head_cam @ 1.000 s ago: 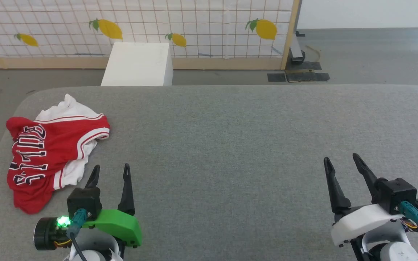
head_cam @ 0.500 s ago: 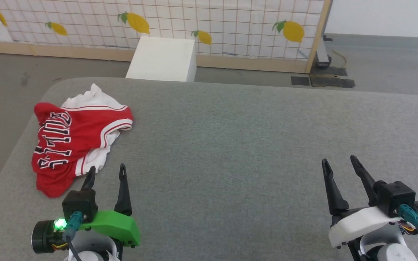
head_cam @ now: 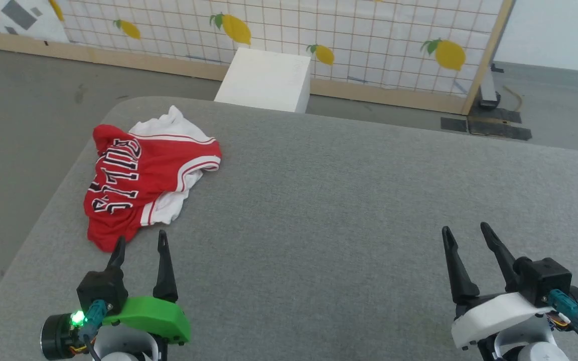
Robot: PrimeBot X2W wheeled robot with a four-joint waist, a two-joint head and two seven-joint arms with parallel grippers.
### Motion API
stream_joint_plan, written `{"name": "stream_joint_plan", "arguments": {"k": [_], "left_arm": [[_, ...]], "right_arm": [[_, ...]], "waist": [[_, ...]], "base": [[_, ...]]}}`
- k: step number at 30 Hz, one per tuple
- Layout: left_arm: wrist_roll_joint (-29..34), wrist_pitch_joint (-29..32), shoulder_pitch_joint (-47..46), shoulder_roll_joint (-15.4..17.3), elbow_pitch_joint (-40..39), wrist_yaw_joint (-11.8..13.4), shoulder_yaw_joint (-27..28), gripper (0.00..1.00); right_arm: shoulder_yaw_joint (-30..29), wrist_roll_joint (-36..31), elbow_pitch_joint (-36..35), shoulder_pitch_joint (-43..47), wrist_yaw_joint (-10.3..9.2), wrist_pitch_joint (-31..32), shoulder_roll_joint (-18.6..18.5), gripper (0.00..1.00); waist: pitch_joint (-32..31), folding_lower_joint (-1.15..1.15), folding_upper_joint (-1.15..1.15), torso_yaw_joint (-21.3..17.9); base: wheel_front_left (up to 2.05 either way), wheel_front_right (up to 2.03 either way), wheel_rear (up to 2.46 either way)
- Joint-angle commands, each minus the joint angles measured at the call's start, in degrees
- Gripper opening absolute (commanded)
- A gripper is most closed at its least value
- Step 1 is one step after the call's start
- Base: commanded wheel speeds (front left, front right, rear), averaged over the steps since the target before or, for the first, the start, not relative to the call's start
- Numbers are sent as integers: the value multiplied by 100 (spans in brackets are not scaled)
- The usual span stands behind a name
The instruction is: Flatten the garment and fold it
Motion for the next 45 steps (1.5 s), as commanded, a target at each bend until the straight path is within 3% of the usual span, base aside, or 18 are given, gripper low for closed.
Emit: {"name": "stream_joint_plan", "arguments": {"k": [1,45], "left_arm": [[-88,-67,85,-16,20,59,15,100],[-249,-586,199,-27,439,358,-6,100]], "right_arm": [[18,55,39,61,-4,-82,2,100],[162,417,586,71,-7,-603,4,100]], "waist": [[-8,0,0,92],[17,0,0,1074]], "base": [[0,0,0],[0,0,0]]}}
